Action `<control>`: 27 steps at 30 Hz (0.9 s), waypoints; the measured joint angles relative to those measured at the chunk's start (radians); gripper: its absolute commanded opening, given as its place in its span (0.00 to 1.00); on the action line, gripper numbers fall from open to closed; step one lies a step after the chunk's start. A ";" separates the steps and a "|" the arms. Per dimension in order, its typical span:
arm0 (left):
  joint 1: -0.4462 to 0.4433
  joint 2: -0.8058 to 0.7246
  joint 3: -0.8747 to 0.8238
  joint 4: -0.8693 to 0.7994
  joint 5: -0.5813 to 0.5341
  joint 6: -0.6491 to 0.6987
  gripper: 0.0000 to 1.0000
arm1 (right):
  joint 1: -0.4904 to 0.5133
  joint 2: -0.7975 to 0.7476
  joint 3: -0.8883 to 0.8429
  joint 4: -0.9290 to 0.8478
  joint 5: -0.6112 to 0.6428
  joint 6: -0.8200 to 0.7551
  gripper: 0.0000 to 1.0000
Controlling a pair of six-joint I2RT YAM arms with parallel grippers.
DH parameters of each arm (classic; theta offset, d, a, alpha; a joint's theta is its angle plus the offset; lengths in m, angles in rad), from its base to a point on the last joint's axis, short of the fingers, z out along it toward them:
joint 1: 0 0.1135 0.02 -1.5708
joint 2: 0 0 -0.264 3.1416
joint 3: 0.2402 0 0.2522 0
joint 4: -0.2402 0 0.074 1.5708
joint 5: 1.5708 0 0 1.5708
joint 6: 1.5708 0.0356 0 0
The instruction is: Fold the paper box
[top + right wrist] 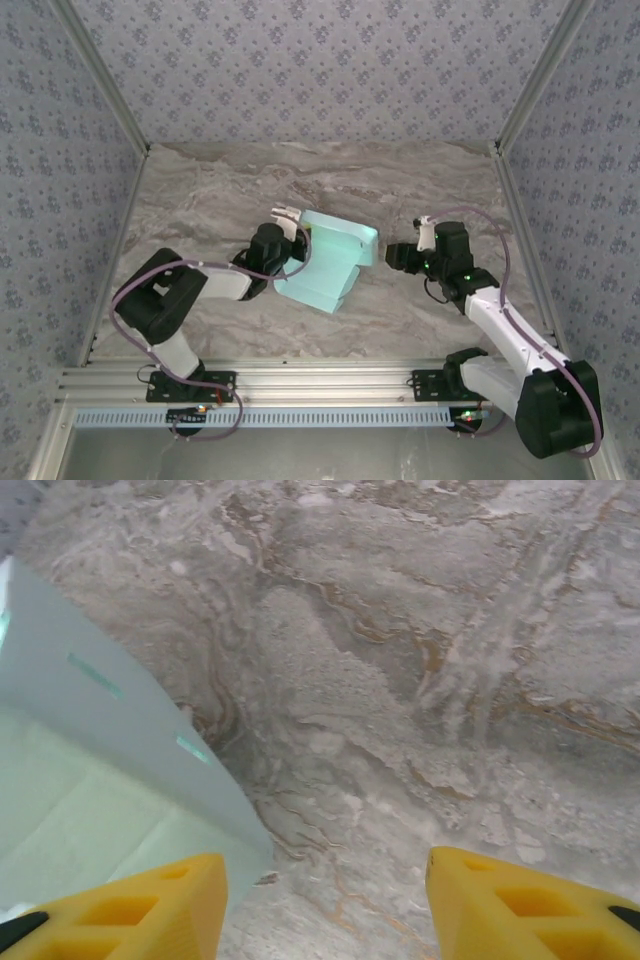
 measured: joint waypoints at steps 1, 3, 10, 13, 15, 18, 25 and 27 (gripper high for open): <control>0.009 -0.012 0.005 -0.038 -0.008 -0.040 0.00 | 0.000 -0.002 0.000 0.010 -0.018 0.001 0.57; 0.034 -0.024 0.022 -0.124 -0.016 -0.134 0.00 | 0.003 -0.008 0.000 0.031 -0.051 0.001 0.57; 0.115 -0.027 0.132 -0.386 0.030 -0.364 0.00 | 0.064 0.011 0.013 0.049 -0.052 -0.061 0.63; 0.122 -0.027 0.158 -0.430 0.087 -0.417 0.00 | 0.112 0.072 0.041 0.059 -0.017 -0.106 0.63; 0.126 -0.027 0.161 -0.451 0.130 -0.445 0.00 | 0.135 0.116 0.045 0.098 0.004 -0.123 0.68; 0.128 -0.027 0.161 -0.482 0.187 -0.472 0.00 | 0.127 0.167 0.043 0.188 0.003 -0.134 0.74; 0.133 -0.031 0.185 -0.530 0.278 -0.486 0.00 | 0.069 0.178 0.030 0.338 -0.029 -0.186 0.75; 0.134 -0.031 0.193 -0.537 0.304 -0.486 0.00 | 0.064 0.190 0.032 0.356 -0.039 -0.218 0.75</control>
